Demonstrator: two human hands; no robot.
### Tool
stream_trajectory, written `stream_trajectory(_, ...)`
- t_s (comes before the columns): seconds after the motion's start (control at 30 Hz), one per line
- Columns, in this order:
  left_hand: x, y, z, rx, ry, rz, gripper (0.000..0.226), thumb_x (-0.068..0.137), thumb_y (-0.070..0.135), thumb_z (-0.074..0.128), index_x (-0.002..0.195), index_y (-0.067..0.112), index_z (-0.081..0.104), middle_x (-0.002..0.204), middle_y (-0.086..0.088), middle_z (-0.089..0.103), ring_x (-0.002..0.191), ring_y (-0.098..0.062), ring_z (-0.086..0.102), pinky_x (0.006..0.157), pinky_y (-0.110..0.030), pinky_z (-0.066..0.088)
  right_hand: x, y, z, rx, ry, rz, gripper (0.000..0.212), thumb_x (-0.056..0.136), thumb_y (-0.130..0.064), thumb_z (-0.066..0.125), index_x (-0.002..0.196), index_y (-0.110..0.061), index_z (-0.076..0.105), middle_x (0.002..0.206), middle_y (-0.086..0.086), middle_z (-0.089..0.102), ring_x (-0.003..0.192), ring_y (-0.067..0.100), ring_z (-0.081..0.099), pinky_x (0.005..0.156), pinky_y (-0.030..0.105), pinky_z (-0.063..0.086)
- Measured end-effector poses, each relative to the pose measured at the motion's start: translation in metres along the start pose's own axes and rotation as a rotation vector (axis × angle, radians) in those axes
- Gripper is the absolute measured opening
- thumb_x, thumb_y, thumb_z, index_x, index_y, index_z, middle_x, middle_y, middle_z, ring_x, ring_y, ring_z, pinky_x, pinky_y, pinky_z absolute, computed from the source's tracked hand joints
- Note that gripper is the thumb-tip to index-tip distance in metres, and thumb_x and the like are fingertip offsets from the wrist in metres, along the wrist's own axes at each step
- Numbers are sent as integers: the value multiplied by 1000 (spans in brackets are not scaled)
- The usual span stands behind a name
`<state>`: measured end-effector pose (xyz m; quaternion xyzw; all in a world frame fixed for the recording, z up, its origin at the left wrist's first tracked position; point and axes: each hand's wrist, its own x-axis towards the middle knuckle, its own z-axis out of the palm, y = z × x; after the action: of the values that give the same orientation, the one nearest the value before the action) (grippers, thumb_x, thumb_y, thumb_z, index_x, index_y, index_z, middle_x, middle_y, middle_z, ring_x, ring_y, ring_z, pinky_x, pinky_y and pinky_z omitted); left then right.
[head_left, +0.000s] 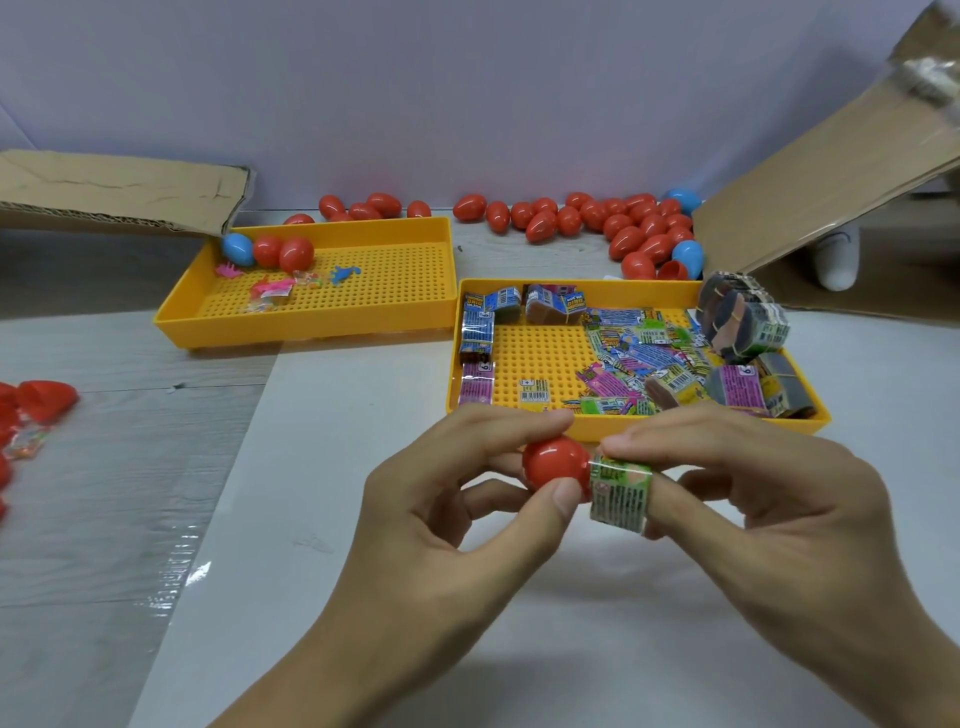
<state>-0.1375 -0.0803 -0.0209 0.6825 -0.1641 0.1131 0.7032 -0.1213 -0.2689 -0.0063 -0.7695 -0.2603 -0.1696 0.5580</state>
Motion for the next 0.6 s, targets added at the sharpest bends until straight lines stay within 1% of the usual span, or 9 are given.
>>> stream_trajectory(0.07, 0, 0, -1, 5, -7, -5, 31, 82, 17, 71, 113, 21, 74, 103, 0, 67, 83, -26, 68, 69, -32, 59, 0, 1, 0, -14, 7, -5, 24, 79, -6, 71, 95, -24, 73, 92, -13, 72, 86, 16, 69, 49, 30, 53)
stream_trajectory(0.1, 0, 0, 0, 7, -12, -5, 31, 82, 17, 71, 113, 21, 74, 104, 0, 67, 84, -26, 68, 69, -32, 59, 0, 1, 0, -16, 10, -7, 25, 80, -6, 71, 96, -24, 73, 92, -13, 73, 85, 16, 69, 49, 30, 53)
stream_trajectory(0.2, 0, 0, 1, 14, -21, 7, 32, 82, 15, 71, 114, 22, 74, 105, -2, 67, 86, -27, 68, 70, -32, 58, 0, 0, 1, -13, 11, -20, 16, 84, -19, 67, 98, -25, 73, 92, -13, 72, 85, 16, 69, 49, 28, 53)
stream_trajectory(0.27, 0, -1, 2, 24, -23, 17, 33, 82, 14, 72, 114, 22, 74, 106, -2, 67, 87, -27, 68, 70, -31, 58, 0, 0, 1, -14, 12, -27, 15, 85, -25, 66, 98, -26, 73, 92, -14, 72, 84, 15, 69, 49, 27, 52)
stream_trajectory(0.43, 0, -1, 2, 31, -29, 23, 36, 81, 14, 74, 116, 23, 73, 107, -1, 67, 86, -23, 68, 71, -25, 56, 0, 0, 2, -49, 17, -55, 16, 84, -21, 66, 98, -26, 72, 93, -13, 72, 82, 15, 69, 50, 25, 51)
stream_trajectory(0.5, -1, -2, 3, 19, -33, 28, 39, 79, 13, 76, 117, 21, 72, 107, -2, 67, 87, -23, 68, 71, -25, 56, 0, 0, 2, -50, 23, -53, 16, 84, -20, 66, 98, -25, 73, 93, -13, 72, 82, 15, 69, 49, 25, 51)
stream_trajectory(0.6, -1, -3, 3, 15, -38, 49, 42, 77, 9, 78, 118, 18, 71, 106, -3, 67, 86, -23, 68, 71, -26, 57, 0, -1, 2, -57, 21, -61, 15, 84, -22, 67, 98, -24, 73, 92, -12, 72, 82, 16, 69, 49, 26, 51)
